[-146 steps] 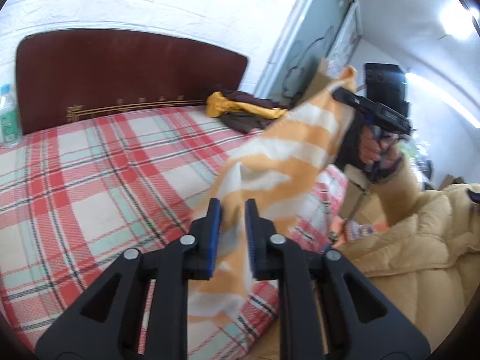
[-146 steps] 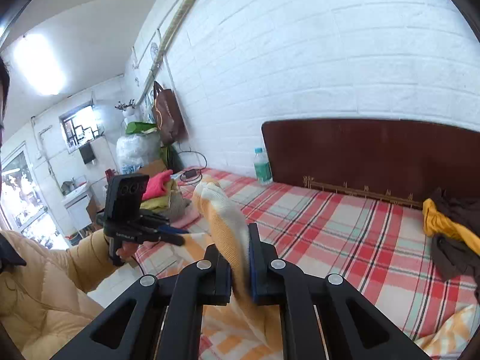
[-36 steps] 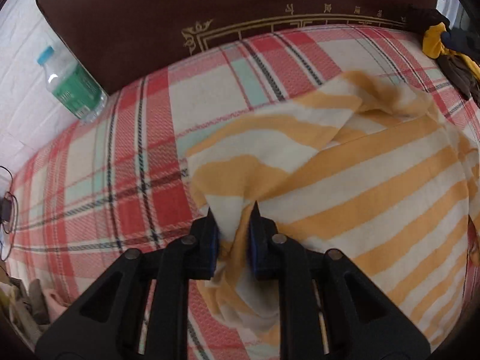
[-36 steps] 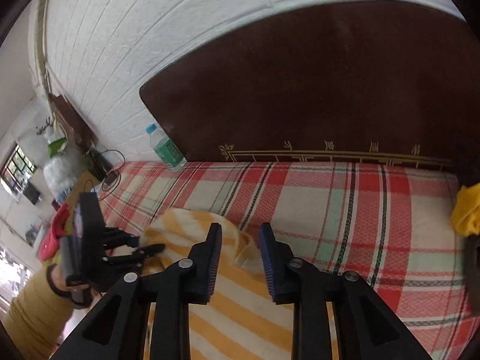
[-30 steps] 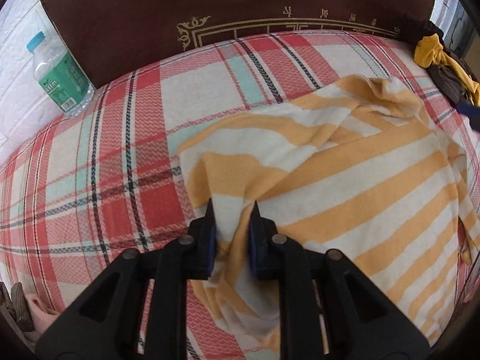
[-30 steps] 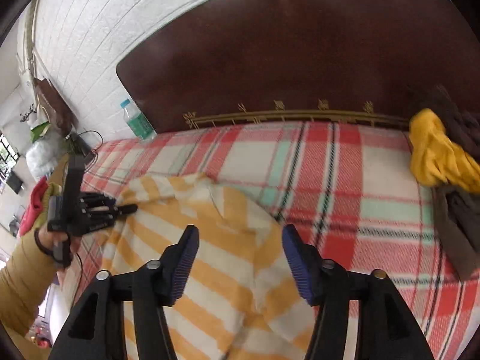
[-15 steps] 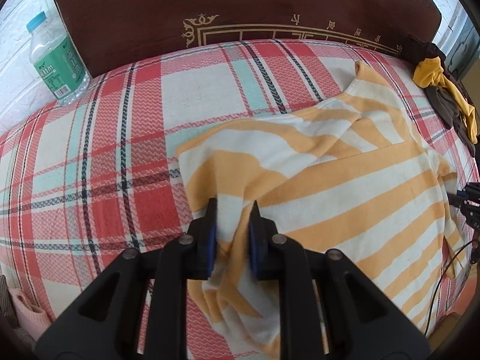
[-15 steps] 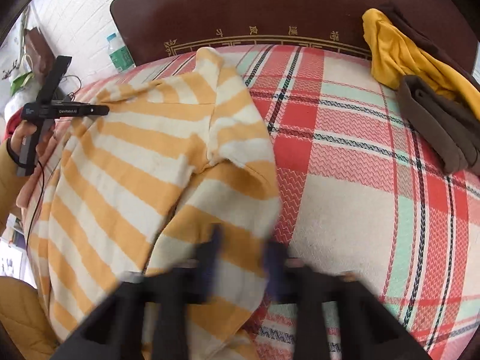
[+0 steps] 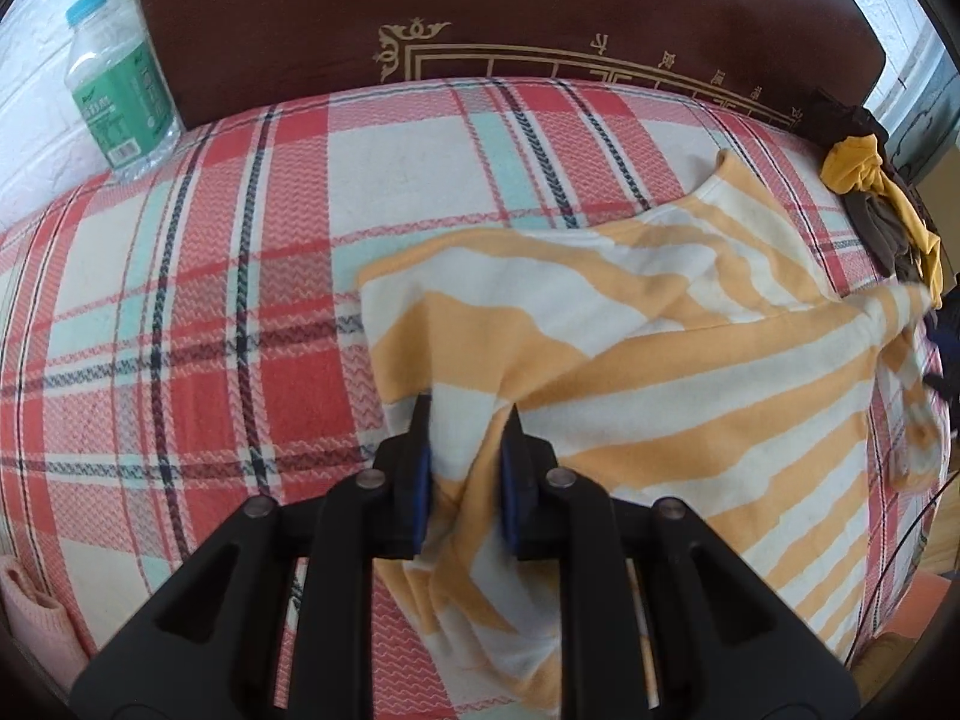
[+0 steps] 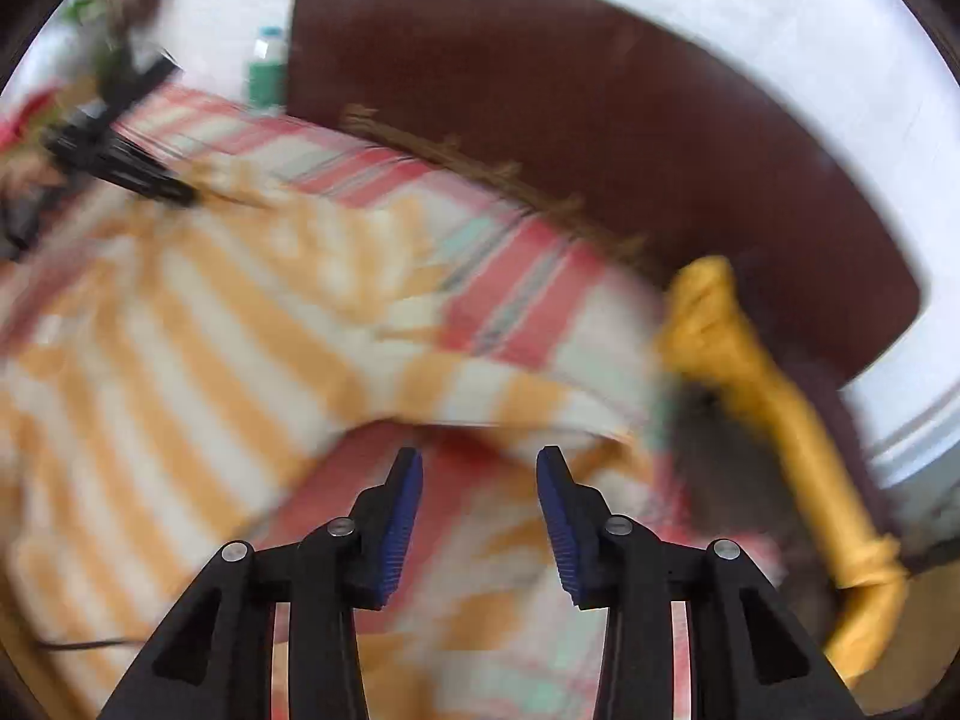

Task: Fold clothes

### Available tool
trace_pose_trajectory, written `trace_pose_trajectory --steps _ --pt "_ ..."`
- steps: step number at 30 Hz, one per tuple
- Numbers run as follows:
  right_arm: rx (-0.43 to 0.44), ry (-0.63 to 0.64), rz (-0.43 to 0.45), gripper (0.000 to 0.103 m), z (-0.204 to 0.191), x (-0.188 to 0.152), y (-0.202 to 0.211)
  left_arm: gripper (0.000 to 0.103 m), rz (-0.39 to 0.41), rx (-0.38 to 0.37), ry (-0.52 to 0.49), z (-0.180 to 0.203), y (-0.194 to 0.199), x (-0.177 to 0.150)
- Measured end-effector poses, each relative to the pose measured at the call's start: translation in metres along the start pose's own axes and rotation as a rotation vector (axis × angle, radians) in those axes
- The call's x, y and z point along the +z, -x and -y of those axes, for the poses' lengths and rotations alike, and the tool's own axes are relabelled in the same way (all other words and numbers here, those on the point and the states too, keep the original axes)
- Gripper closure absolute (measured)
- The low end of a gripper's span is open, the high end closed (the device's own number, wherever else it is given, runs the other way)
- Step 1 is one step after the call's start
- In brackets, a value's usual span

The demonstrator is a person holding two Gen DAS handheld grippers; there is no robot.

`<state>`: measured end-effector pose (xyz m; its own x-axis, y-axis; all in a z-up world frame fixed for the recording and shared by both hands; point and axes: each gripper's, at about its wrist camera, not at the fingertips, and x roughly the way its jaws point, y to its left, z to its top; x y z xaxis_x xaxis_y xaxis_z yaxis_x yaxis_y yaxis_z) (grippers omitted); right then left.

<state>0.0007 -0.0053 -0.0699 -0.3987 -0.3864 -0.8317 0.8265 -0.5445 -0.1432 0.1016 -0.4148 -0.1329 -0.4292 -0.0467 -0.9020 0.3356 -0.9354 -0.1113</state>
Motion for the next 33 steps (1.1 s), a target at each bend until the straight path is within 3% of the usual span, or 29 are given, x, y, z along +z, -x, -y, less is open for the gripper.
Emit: trace_pose_trajectory --steps 3,7,9,13,15,16,17,19,21,24,25,27,28,29,31,33 --pt "0.086 -0.209 0.03 0.056 0.027 -0.024 0.019 0.08 0.043 -0.024 0.039 -0.007 0.018 -0.007" --pt "0.133 -0.461 0.097 0.025 0.06 -0.066 0.049 0.063 0.172 -0.131 0.148 -0.024 0.056 -0.024" --pt "0.259 -0.545 0.08 0.025 0.062 -0.086 0.044 0.048 0.231 -0.194 0.232 -0.037 0.073 -0.031" --pt "0.379 -0.55 0.04 0.025 0.046 -0.099 0.018 0.048 0.278 -0.199 0.222 -0.025 0.094 -0.033" --pt "0.384 -0.512 0.014 0.039 0.036 -0.096 0.003 0.048 0.268 -0.207 0.162 -0.003 0.098 -0.03" --pt "0.382 -0.499 -0.003 0.071 0.035 -0.093 -0.004 0.048 0.261 -0.211 0.127 0.011 0.1 -0.029" --pt "0.379 -0.492 -0.013 0.094 0.037 -0.09 -0.007 0.048 0.256 -0.22 0.098 0.024 0.102 -0.028" --pt "0.274 -0.434 -0.009 0.094 0.048 -0.08 0.005 0.048 0.234 -0.263 0.039 0.052 0.1 -0.024" --pt "0.09 -0.349 0.022 0.094 0.064 -0.065 0.031 0.048 0.21 -0.308 -0.004 0.079 0.097 -0.021" --pt "-0.411 -0.063 0.069 0.091 0.067 -0.047 0.071 0.048 0.187 -0.342 -0.089 0.122 0.086 -0.016" --pt "-0.529 0.027 0.054 0.086 0.065 -0.046 0.076 0.048 0.175 -0.356 -0.11 0.136 0.08 -0.015" --pt "-0.561 0.122 -0.043 0.068 0.063 -0.057 0.067 0.048 0.15 -0.383 -0.153 0.164 0.069 -0.013" --pt "-0.554 0.159 -0.091 0.052 0.06 -0.066 0.058 0.048 0.131 -0.396 -0.171 0.176 0.062 -0.011" --pt "-0.525 0.189 -0.149 0.043 0.056 -0.079 0.048 0.048 0.116 -0.399 -0.185 0.186 0.055 -0.01" --pt "-0.451 0.223 -0.25 0.043 0.047 -0.102 0.032 0.048 0.089 -0.399 -0.21 0.204 0.044 -0.009" --pt "-0.367 0.163 -0.256 0.043 0.045 -0.113 0.03 0.048 0.074 -0.376 -0.242 0.218 0.037 -0.006"
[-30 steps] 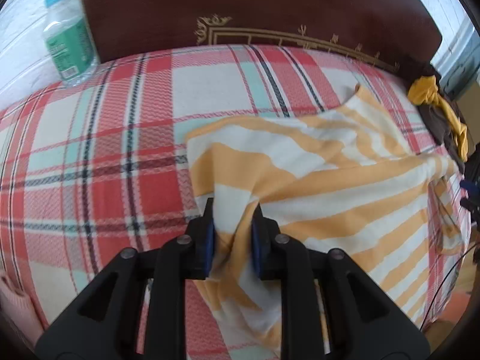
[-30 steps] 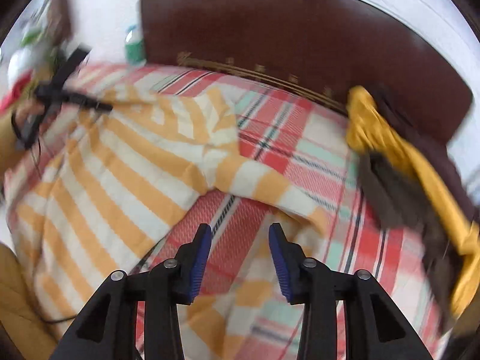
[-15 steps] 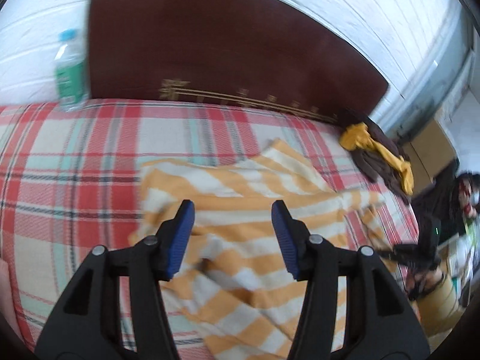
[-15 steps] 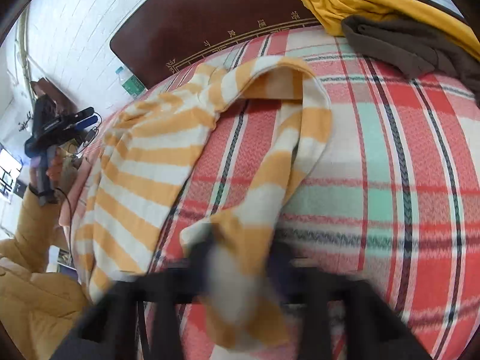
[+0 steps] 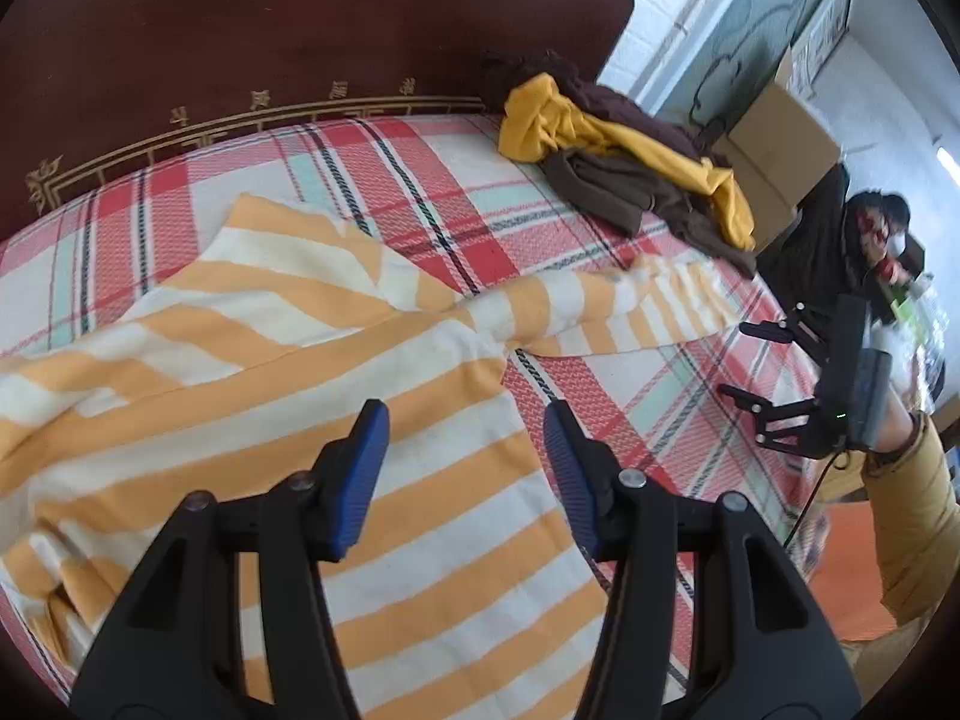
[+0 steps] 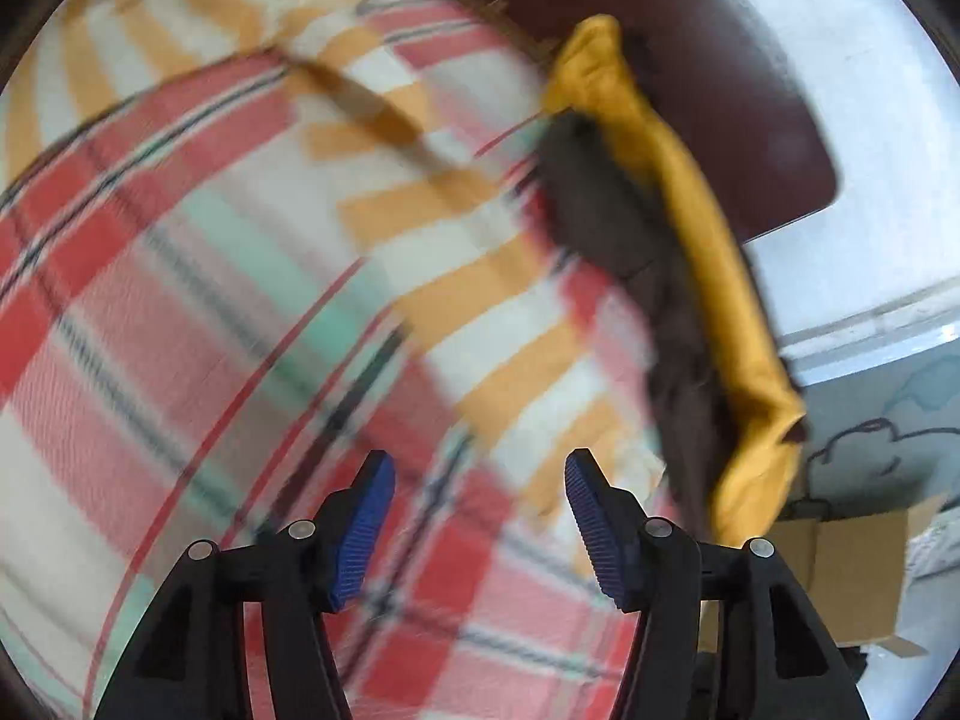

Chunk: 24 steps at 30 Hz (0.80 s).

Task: Fold clothes

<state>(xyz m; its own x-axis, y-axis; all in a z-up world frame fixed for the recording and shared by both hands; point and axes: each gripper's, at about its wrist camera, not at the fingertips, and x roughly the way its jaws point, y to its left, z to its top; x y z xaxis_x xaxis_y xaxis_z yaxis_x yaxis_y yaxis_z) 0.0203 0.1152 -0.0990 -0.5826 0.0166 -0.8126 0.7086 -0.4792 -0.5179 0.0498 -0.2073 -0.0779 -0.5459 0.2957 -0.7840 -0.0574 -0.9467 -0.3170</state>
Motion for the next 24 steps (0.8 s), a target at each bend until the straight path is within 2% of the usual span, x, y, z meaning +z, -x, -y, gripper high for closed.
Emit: trace_pose_trajectory --steps 2,6,9,11,15,17,18,19,20,21,24 --pt "0.152 -0.174 0.061 0.043 0.016 -0.003 0.008 0.048 -0.004 0.014 -0.036 0.01 -0.007 0.007" --pt "0.558 -0.687 0.242 0.037 0.075 -0.007 0.01 0.047 0.023 0.033 -0.161 0.042 -0.016 0.023" --pt "0.733 -0.92 0.257 0.037 0.097 -0.005 -0.015 0.045 0.023 0.063 -0.301 0.075 -0.032 0.034" --pt "0.835 -1.063 0.257 0.037 0.109 -0.004 -0.032 0.045 0.017 0.108 -0.422 0.1 -0.049 0.037" --pt "0.933 -1.193 0.234 0.036 0.115 -0.006 -0.057 0.045 -0.006 0.174 -0.628 0.135 -0.087 0.038" --pt "0.955 -1.213 0.231 0.036 0.112 -0.011 -0.063 0.048 -0.044 0.184 -0.672 0.143 -0.11 0.042" --pt "0.961 -1.221 0.231 0.036 0.111 -0.012 -0.063 0.071 -0.061 0.186 -0.674 0.143 -0.119 0.045" --pt "0.968 -1.228 0.231 0.036 0.111 -0.014 -0.063 0.088 -0.065 0.176 -0.655 0.142 -0.121 0.047" --pt "0.977 -1.237 0.235 0.036 0.111 -0.016 -0.065 0.096 -0.07 0.166 -0.636 0.141 -0.122 0.049" --pt "0.989 -1.248 0.236 0.036 0.111 -0.018 -0.068 0.096 -0.074 0.155 -0.617 0.14 -0.124 0.051" --pt "1.033 -1.283 0.242 0.035 0.109 -0.023 -0.073 0.096 0.006 0.063 -0.62 0.141 -0.091 0.034"
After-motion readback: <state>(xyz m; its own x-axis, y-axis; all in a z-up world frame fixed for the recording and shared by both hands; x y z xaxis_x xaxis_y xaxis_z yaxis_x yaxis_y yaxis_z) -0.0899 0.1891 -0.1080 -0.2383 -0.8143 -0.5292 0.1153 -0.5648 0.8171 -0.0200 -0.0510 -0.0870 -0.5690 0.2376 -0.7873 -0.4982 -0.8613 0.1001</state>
